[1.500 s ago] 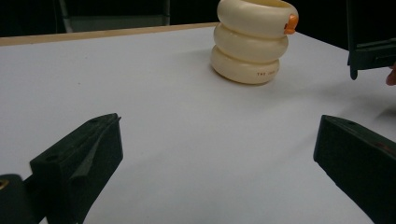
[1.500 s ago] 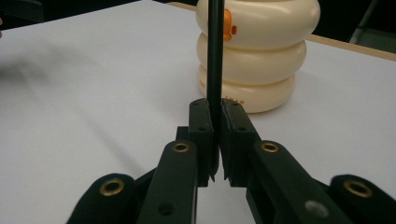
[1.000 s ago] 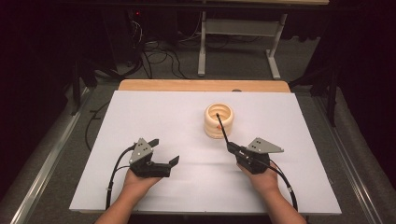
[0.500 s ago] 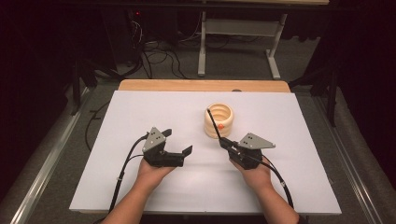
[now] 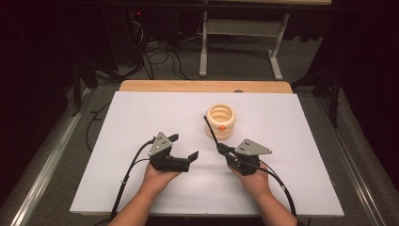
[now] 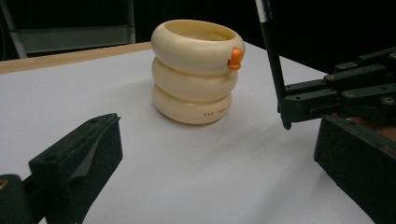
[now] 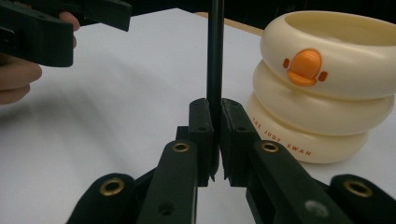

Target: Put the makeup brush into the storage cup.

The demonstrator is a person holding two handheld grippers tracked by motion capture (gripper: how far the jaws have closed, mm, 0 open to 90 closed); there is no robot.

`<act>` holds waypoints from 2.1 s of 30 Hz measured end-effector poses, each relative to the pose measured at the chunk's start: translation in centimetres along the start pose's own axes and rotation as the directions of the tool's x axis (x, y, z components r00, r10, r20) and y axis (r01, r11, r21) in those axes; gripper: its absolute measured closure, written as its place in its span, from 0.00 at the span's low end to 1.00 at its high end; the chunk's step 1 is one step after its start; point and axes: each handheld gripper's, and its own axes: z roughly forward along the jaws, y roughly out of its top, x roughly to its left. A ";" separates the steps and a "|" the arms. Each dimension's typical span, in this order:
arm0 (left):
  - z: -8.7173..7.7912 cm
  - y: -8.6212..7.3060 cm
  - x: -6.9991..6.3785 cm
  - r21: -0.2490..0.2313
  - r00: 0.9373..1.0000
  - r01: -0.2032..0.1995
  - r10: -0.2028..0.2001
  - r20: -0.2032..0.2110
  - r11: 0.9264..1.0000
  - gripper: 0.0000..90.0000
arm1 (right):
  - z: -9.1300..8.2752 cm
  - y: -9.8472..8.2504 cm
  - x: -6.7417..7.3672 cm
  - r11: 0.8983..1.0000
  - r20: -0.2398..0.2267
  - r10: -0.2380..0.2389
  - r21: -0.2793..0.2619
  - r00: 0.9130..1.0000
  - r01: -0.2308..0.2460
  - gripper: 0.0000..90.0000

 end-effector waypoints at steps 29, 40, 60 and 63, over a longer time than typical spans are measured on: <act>-0.7 0.5 -1.3 -0.034 0.998 0.004 -0.002 0.057 0.999 0.03 | 0.3 -0.7 1.4 1.000 -0.018 -0.010 -0.029 1.000 0.009 0.96; -0.8 0.7 -1.4 -0.042 0.998 0.013 -0.010 0.065 0.999 0.05 | 0.7 -0.7 2.6 1.000 -0.047 -0.021 -0.022 0.999 0.020 0.96; -1.0 0.7 -1.1 -0.050 0.994 0.058 -0.053 0.099 0.997 0.35 | 1.2 -0.9 3.4 0.999 -0.080 -0.049 -0.013 0.996 0.048 0.96; -1.1 0.7 -1.0 -0.055 0.993 0.066 -0.060 0.100 0.996 0.41 | 1.3 -0.9 3.5 0.999 -0.089 -0.054 -0.005 0.995 0.054 0.96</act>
